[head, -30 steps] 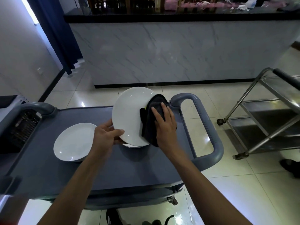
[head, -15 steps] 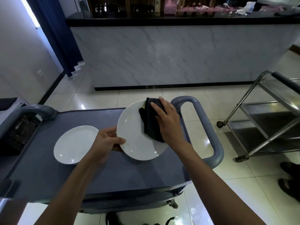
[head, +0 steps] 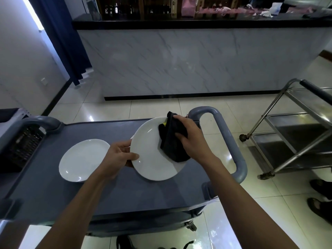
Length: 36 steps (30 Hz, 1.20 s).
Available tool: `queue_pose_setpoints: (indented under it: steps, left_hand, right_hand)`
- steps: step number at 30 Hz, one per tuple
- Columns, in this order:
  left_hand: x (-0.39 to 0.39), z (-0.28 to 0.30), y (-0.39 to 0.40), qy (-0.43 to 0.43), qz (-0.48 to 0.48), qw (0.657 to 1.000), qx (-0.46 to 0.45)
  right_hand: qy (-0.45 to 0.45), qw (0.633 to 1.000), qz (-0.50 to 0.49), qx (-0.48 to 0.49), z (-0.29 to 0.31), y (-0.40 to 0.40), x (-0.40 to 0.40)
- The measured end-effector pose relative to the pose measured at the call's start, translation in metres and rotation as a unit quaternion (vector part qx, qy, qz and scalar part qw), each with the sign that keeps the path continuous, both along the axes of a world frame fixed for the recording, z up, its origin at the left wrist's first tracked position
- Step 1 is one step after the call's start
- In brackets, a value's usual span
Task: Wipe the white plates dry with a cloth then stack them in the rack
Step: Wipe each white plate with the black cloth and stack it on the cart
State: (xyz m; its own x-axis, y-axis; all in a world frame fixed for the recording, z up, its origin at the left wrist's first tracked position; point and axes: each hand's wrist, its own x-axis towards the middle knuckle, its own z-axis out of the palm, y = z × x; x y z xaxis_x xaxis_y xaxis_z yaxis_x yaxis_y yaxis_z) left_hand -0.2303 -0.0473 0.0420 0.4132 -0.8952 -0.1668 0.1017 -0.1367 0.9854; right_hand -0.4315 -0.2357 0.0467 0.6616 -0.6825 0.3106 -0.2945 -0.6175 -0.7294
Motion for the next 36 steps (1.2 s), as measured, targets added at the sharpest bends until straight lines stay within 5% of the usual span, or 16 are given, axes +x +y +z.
queue_pose_setpoints:
  steps: [12, 17, 22, 31, 36]
  left_hand:
    - [-0.007, -0.008, -0.015, -0.044, 0.108, 0.993, 0.027]
    - [-0.013, -0.011, -0.018, 0.033, 0.155, 0.987, 0.02]
    - [-0.008, -0.014, -0.021, 0.191, 0.146, 0.97, 0.041]
    - [0.003, 0.0, -0.02, 0.157, 0.064, 0.951, 0.258]
    - [0.007, -0.001, -0.016, 0.222, -0.033, 0.933, 0.282]
  right_hand:
    - [-0.108, 0.989, -0.055, -0.085, -0.003, 0.017, -0.003]
    - [-0.127, 0.979, -0.073, -0.142, 0.006, 0.02, -0.004]
    - [-0.153, 0.969, -0.075, -0.18, 0.01, 0.028, -0.004]
    - [-0.194, 0.943, -0.086, -0.255, 0.01, 0.035, -0.004]
    - [-0.2, 0.928, -0.05, -0.311, 0.014, 0.04, -0.006]
